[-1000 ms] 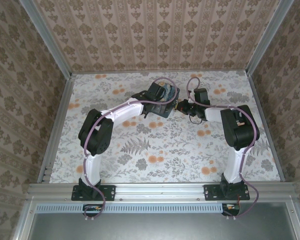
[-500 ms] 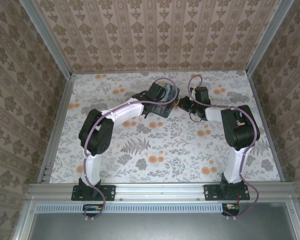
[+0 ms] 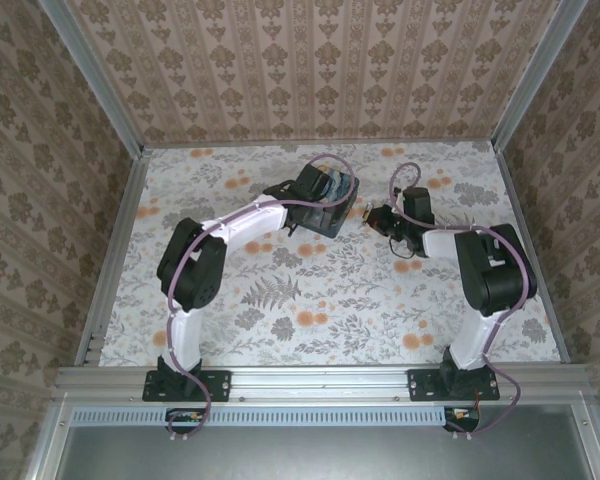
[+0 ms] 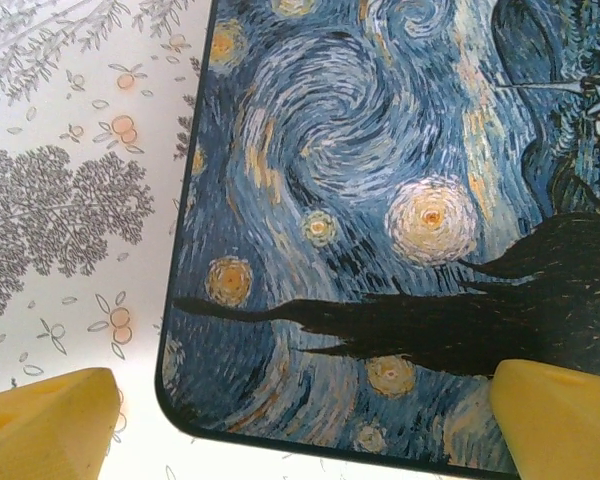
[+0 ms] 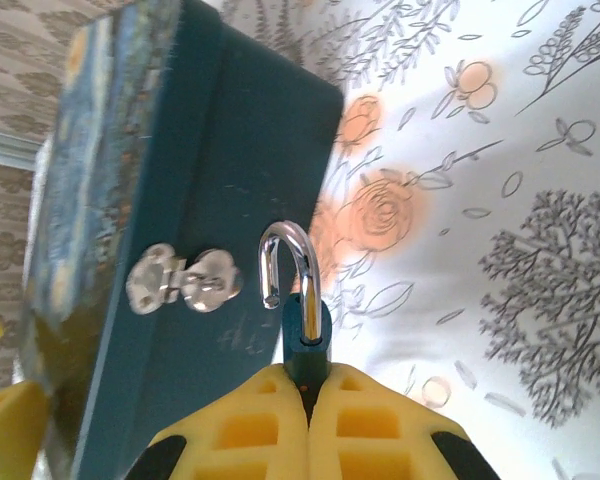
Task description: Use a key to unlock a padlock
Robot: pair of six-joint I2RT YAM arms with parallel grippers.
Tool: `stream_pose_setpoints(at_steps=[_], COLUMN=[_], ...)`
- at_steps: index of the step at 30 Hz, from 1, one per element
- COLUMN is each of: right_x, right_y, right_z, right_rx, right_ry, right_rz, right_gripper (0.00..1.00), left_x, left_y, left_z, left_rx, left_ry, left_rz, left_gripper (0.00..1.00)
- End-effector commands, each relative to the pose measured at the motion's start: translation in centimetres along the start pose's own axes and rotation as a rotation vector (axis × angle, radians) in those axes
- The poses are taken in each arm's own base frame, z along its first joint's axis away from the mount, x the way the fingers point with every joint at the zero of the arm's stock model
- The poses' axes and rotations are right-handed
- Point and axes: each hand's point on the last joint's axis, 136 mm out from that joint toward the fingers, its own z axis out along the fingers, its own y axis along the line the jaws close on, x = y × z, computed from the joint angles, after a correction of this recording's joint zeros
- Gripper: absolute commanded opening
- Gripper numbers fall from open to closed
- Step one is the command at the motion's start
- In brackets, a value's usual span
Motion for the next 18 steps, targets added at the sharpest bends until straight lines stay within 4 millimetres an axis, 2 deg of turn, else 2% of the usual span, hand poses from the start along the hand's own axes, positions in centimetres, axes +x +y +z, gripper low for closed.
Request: stream_pose_setpoints(at_steps=[1, 6, 10, 13, 18], right_x=[1.1, 5.0, 9.0, 11.8, 16.4], right_y=[2.4, 4.7, 6.7, 8.3, 11.1], right_z=[-1.5, -3.5, -5.2, -6.3, -7.2], right_rx=[-0.093, -0.14, -0.162, -0.177, -0.218], right_ry=[0.019, 0.101, 0.178, 0.216, 0.279], right_rz=[-0.012, -0.069, -0.147, -0.2, -0.275], right_gripper=[0.0, 0.0, 0.0, 0.0, 0.0], left_x=[0.7, -1.3, -1.7, -1.2, 1.5], left_y=[-0.2, 0.2, 1.4, 2.6, 4.6], left_z=[-2.7, -6.1, -8.5, -10.0, -11.3], left_rx=[0.053, 0.085, 0.097, 0.098, 0.086], left_ry=[0.06, -0.023, -0.072, -0.105, -0.12], left_rz=[0.004, -0.033, -0.069, -0.107, -0.174], left_gripper=[1.0, 1.0, 1.0, 1.0, 1.0])
